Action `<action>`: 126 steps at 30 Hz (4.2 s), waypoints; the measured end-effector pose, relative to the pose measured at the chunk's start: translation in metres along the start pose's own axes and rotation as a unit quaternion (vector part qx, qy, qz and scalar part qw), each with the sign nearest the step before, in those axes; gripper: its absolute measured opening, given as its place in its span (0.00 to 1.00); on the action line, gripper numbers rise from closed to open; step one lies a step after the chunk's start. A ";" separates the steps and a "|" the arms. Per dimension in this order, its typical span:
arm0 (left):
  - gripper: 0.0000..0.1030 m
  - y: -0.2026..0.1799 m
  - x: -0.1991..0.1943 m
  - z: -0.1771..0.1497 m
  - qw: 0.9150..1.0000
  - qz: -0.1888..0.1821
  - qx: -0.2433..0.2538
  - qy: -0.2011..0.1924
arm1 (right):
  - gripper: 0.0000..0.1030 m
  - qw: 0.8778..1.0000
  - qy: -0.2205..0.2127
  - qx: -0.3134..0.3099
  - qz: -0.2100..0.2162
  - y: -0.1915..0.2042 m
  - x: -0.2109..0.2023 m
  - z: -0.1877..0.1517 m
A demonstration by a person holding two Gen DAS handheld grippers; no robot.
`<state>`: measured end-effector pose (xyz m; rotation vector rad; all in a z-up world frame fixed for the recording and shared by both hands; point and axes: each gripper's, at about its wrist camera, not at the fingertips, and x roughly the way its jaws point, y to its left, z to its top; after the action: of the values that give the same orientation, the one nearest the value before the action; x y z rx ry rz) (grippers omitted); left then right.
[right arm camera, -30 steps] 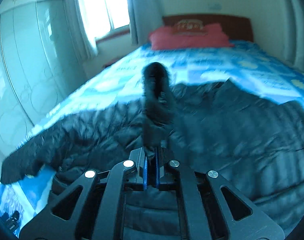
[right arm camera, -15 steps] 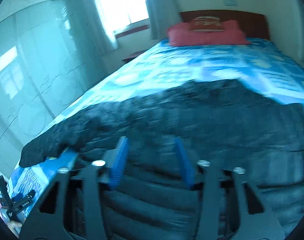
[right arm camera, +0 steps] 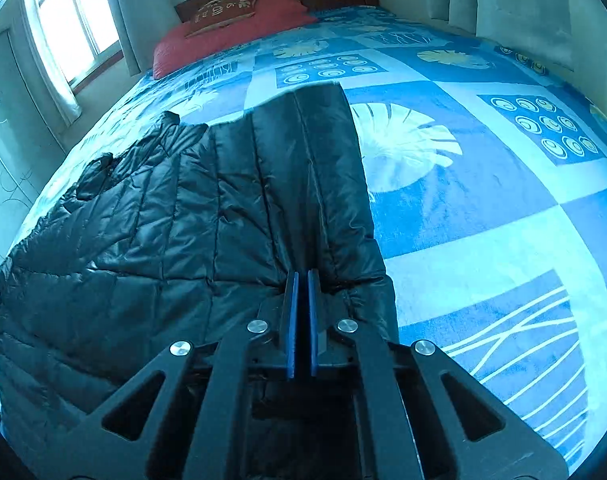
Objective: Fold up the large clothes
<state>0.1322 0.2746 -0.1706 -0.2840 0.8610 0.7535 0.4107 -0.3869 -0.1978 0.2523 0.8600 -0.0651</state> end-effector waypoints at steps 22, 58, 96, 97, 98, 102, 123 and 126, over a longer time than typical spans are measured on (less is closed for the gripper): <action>0.96 -0.002 0.000 0.000 1.000 0.004 0.002 -0.001 | 0.30 0.997 -0.043 -0.047 -0.047 0.036 0.041 0.078; 0.96 0.017 0.003 0.009 0.998 -0.052 -0.039 0.025 | 0.75 0.997 -0.024 -0.058 -0.044 0.082 0.023 -0.015; 0.06 0.068 0.063 0.118 0.946 -0.094 -0.300 -0.081 | 0.76 0.996 -0.036 -0.065 -0.052 0.082 0.017 -0.016; 0.06 0.061 0.054 0.121 0.949 -0.100 -0.286 -0.093 | 0.76 0.996 -0.036 -0.065 -0.052 0.083 0.017 -0.017; 0.06 0.055 0.047 0.124 0.950 -0.105 -0.275 -0.102 | 0.76 0.996 -0.036 -0.065 -0.051 0.083 0.017 -0.017; 0.06 0.001 0.011 0.131 0.960 -0.149 -0.194 -0.136 | 0.76 0.996 -0.037 -0.064 -0.051 0.081 0.017 -0.016; 0.04 -0.362 -0.116 0.025 0.920 -0.322 0.184 -0.126 | 0.76 0.998 -0.044 -0.045 -0.029 0.078 0.015 -0.016; 0.04 -0.386 -0.117 0.010 0.916 -0.324 0.207 -0.112 | 0.76 0.998 -0.044 -0.046 -0.030 0.078 0.015 -0.016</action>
<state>0.3590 -0.0516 -0.0999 -0.0864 0.6285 -0.0258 0.4212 -0.3069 -0.2041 0.1367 0.7802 -0.0923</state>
